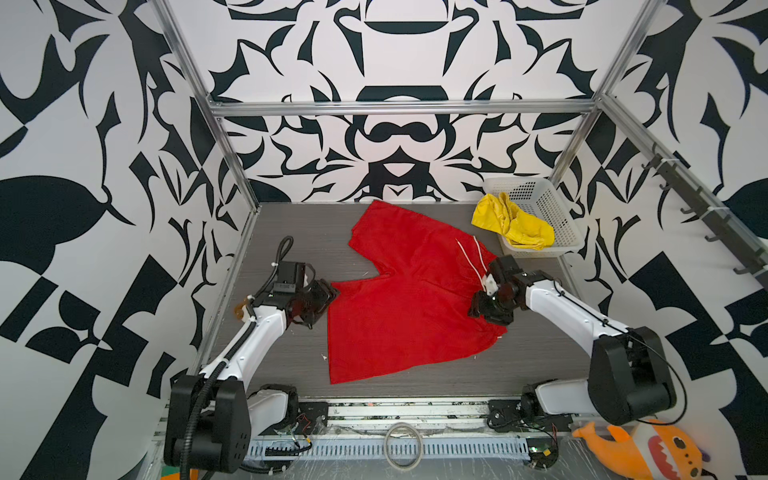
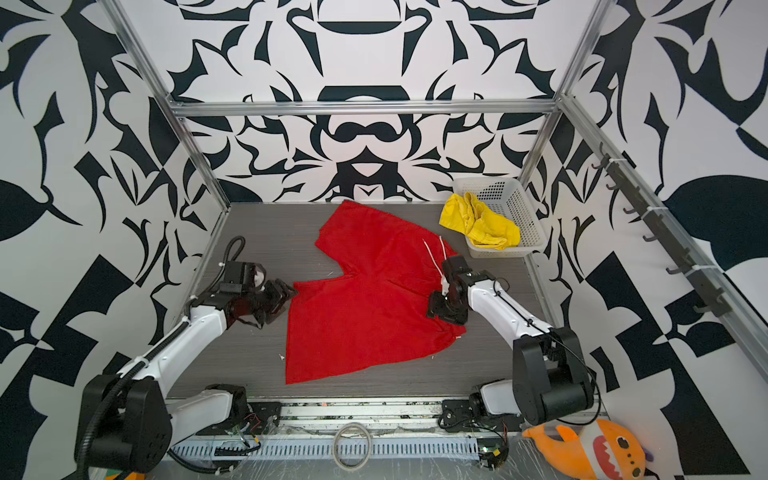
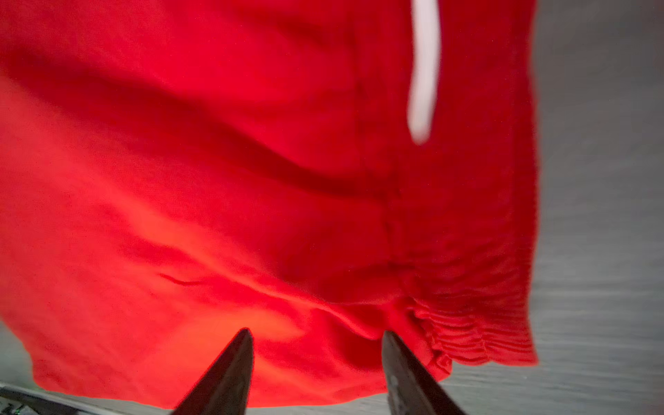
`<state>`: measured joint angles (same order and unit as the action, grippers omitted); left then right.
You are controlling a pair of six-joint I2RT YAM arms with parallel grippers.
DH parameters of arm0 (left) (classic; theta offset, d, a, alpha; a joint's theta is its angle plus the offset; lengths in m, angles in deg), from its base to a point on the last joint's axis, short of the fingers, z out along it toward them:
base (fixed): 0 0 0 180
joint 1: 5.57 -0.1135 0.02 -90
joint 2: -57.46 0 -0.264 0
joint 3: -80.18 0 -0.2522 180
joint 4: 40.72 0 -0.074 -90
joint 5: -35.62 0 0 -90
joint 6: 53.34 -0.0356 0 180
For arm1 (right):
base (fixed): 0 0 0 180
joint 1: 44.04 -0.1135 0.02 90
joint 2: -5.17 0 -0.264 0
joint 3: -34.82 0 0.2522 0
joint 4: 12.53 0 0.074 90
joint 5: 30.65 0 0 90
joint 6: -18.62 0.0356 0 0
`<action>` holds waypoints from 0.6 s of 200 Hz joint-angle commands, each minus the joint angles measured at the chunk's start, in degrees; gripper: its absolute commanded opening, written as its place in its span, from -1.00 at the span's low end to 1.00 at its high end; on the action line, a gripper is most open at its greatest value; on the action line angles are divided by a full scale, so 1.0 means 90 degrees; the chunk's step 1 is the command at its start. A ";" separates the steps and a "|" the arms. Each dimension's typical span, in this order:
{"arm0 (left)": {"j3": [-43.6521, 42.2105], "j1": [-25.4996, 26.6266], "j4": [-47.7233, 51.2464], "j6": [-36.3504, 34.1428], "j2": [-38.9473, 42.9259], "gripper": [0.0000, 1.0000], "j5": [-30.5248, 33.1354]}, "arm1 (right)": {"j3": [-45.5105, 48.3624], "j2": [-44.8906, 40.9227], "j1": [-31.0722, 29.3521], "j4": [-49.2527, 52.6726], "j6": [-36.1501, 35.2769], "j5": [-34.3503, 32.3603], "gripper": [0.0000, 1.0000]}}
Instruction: Fold and stack the shorts
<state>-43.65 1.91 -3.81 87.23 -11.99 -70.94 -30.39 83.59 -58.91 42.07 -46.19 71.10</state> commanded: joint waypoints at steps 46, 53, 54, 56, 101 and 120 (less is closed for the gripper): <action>0.3241 -0.0255 0.0129 -0.1166 -0.3481 0.24 -0.0671 | -0.2542 0.1601 -0.1627 -0.1793 -0.0806 -0.0504 0.29; 0.3612 -0.0256 0.0127 -0.1156 -0.3894 0.22 -0.0800 | -0.2749 0.1890 -0.1637 -0.1968 -0.0794 -0.0408 0.28; 0.3634 -0.0256 0.0129 -0.1156 -0.3948 0.21 -0.0818 | -0.2779 0.1931 -0.1643 -0.1998 -0.0786 -0.0403 0.28; 0.3749 -0.0256 0.0126 -0.1156 -0.4040 0.21 -0.0854 | -0.2839 0.2015 -0.1639 -0.2038 -0.0777 -0.0377 0.28; 0.5236 -0.0254 0.0182 -0.1063 -0.5588 0.18 -0.1207 | -0.4050 0.3695 -0.1638 -0.2265 -0.0733 0.0105 0.27; 0.5586 -0.0254 0.0150 -0.0979 -0.5977 0.15 -0.1257 | -0.4262 0.4102 -0.1640 -0.2299 -0.0685 0.0169 0.27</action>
<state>2.67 -0.16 -3.59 78.18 -62.53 -79.73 -64.74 118.97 -73.75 22.93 -52.24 70.70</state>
